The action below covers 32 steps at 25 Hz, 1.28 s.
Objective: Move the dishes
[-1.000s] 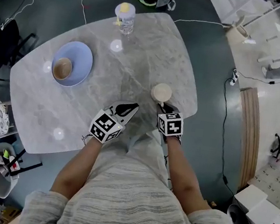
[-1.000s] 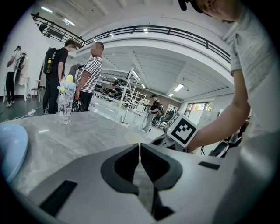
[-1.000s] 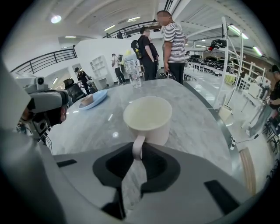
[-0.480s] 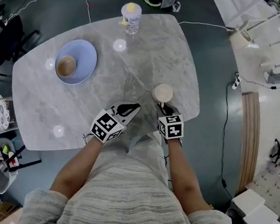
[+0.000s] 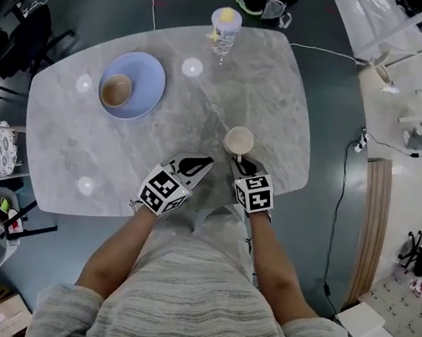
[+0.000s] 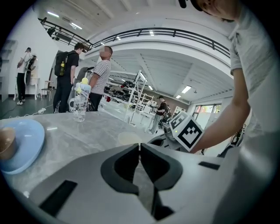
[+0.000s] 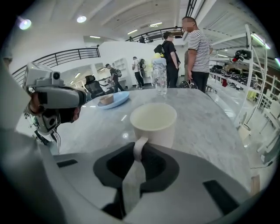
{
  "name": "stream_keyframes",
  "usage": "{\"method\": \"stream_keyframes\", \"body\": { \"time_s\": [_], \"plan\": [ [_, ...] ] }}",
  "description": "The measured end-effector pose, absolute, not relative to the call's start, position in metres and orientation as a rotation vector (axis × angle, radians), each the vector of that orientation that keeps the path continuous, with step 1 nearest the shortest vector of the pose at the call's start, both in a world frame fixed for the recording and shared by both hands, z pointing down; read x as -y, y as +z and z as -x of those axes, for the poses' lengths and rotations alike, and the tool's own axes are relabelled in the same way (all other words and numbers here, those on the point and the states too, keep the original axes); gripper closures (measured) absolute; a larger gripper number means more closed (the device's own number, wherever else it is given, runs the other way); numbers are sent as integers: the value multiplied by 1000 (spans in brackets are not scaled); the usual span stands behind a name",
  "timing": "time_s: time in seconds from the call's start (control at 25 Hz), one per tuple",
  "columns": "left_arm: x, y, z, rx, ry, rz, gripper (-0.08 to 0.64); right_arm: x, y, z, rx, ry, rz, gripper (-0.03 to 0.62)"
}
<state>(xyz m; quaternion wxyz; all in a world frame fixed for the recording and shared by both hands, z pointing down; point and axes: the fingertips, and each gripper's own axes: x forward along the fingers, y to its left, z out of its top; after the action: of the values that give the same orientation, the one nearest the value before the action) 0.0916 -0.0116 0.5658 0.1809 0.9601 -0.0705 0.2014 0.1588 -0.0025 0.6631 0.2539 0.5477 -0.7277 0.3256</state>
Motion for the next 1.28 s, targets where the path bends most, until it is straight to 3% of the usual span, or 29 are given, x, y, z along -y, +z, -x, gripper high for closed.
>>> {"method": "stream_keyframes", "body": {
  "time_s": [1.28],
  "plan": [
    [130, 584, 40, 692, 458, -2538, 533, 195, 608, 2, 2286, 599, -1179, 532]
  ]
}}
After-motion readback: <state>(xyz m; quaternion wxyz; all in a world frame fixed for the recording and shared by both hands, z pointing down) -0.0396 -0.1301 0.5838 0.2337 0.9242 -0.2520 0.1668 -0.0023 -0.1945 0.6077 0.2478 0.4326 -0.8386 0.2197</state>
